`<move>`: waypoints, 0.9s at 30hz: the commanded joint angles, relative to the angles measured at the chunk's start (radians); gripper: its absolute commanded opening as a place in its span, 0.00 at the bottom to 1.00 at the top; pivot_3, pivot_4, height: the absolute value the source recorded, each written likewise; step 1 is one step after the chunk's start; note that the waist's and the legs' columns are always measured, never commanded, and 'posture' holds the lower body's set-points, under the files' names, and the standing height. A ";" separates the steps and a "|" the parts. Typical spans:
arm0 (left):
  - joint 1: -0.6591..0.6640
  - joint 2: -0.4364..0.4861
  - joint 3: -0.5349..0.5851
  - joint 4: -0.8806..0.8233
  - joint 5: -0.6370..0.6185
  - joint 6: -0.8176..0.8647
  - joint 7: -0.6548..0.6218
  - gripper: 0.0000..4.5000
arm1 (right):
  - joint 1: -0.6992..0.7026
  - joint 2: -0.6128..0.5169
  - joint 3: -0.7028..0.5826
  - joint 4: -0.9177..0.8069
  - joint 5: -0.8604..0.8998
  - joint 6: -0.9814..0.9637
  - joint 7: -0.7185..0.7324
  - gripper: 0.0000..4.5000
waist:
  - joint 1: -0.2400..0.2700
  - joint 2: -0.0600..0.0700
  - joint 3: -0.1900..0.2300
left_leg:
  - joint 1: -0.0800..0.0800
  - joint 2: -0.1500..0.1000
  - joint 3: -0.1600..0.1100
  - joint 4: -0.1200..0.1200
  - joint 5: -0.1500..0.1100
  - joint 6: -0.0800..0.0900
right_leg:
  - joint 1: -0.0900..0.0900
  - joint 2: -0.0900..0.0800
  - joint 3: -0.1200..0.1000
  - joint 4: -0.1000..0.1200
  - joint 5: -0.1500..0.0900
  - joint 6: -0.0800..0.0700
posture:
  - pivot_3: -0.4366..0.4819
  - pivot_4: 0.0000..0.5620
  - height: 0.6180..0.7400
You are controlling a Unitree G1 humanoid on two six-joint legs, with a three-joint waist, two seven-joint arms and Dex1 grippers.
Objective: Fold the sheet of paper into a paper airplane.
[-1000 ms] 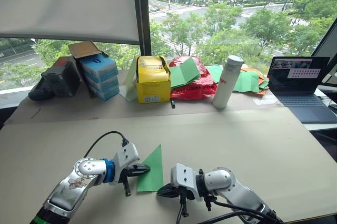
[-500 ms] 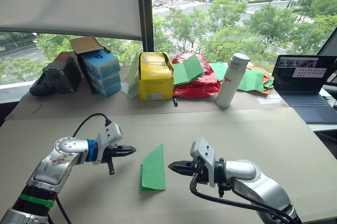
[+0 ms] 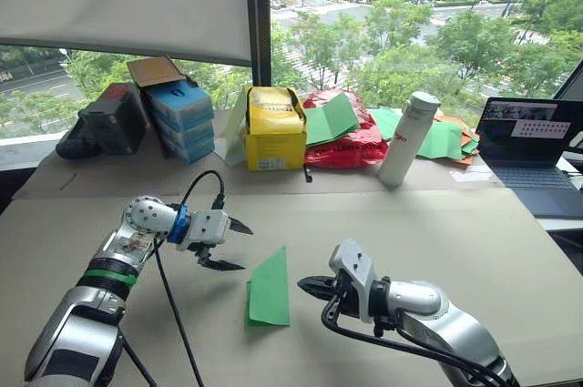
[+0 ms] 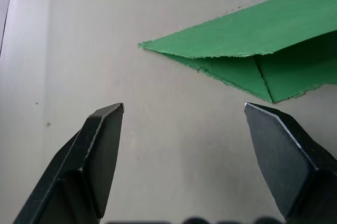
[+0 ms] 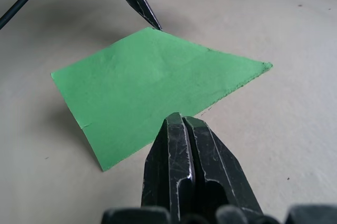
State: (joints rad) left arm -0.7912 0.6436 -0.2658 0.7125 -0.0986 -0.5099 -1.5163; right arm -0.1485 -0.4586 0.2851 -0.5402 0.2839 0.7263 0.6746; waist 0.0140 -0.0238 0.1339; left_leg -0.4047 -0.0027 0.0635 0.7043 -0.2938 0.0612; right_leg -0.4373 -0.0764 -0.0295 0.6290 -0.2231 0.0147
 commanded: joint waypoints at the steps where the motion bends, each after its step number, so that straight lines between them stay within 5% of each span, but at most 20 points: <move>1: -0.083 -0.035 0.002 0.088 -0.026 -0.084 -0.085 0.94 | 0.004 0.005 -0.005 -0.031 0.002 -0.017 -0.021 0.00 | -0.002 0.000 0.000 | -0.001 0.000 0.000 0.002 -0.001 0.001 | 0.000 0.000 0.000 0.000 0.001 0.001 | 0.48 0.27 1.00; 10: -0.187 -0.095 -0.078 0.261 0.039 -0.271 -0.098 0.94 | 0.010 0.007 -0.041 -0.034 0.025 -0.016 -0.049 0.00 | -0.002 0.000 0.000 | -0.003 0.000 0.001 0.008 -0.003 0.005 | 0.001 0.000 0.000 0.000 0.001 0.004 | 0.48 0.27 1.00; 17: -0.165 -0.120 -0.129 0.217 -0.010 -0.316 -0.098 0.94 | 0.013 0.007 -0.051 -0.030 0.031 -0.018 -0.054 0.00 | -0.004 0.000 0.000 | -0.003 -0.001 0.000 0.010 -0.004 0.006 | 0.001 0.000 0.001 0.000 0.002 0.006 | 0.48 0.27 1.00; 27: -0.128 -0.094 -0.171 0.162 -0.010 -0.332 -0.098 0.23 | 0.003 0.004 -0.063 -0.024 0.039 -0.019 -0.047 0.00 | -0.003 0.000 0.000 | -0.003 -0.001 0.000 0.010 -0.004 0.006 | 0.002 0.000 0.001 0.001 0.002 0.006 | 0.48 0.27 1.00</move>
State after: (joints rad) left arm -0.9233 0.5396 -0.4364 0.9064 -0.1015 -0.8261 -1.6107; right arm -0.1364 -0.4540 0.2551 -0.5405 0.2989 0.7263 0.6277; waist 0.0115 -0.0243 0.1343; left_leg -0.4073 -0.0034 0.0640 0.7146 -0.2974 0.0673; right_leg -0.4357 -0.0766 -0.0279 0.6296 -0.2208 0.0204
